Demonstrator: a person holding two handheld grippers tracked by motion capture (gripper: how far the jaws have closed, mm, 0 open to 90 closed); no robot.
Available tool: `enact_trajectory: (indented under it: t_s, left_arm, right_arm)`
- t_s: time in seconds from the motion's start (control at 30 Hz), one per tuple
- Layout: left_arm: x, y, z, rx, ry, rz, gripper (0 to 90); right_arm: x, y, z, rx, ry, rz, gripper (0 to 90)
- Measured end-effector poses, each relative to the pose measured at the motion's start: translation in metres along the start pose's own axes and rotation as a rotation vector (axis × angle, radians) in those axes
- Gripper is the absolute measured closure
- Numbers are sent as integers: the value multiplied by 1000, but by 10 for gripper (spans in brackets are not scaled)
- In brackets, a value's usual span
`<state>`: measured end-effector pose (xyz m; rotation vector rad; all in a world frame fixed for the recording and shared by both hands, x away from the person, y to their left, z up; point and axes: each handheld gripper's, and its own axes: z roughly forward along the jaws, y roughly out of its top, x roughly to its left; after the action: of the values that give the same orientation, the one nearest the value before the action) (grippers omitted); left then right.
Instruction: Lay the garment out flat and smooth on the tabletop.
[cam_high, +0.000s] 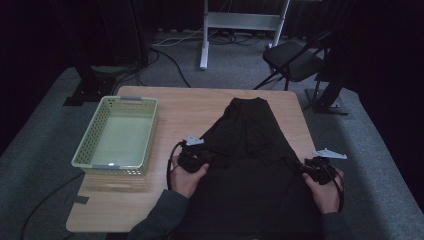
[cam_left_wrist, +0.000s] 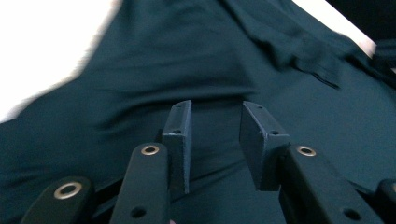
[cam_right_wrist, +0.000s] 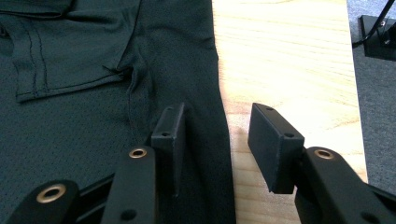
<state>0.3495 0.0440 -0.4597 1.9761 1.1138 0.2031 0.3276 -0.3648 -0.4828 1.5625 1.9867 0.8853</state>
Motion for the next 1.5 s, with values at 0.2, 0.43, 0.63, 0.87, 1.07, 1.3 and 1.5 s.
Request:
enact_trajectory:
  t_s: [0.2, 0.43, 0.63, 0.87, 1.07, 1.3, 1.5]
  left_arm:
    - [-19, 2, 17, 22, -16, 47, 599]
    - [-25, -2, 31, 64, 5, 58, 589]
    - [-25, -3, 35, 66, 39, 73, 637]
    - [-27, -2, 37, 62, 62, 80, 676]
    - [-21, 2, 40, 63, 52, 30, 788]
    - [-16, 7, 40, 71, 2, -18, 860]
    - [-7, 15, 24, 23, -5, -46, 872]
  right_arm:
    - [0, 1, 0, 12, 0, 1, 566]
    - [8, 13, -1, -6, 27, 0, 558]
    - [24, 19, 9, -4, 48, -61, 502]
    - [24, 17, 18, 12, 34, -68, 488]
    - [20, 18, 18, 10, 29, -69, 499]
    - [9, 18, 19, 1, 13, -61, 502]
    - [4, 18, 19, -1, 8, -54, 503]
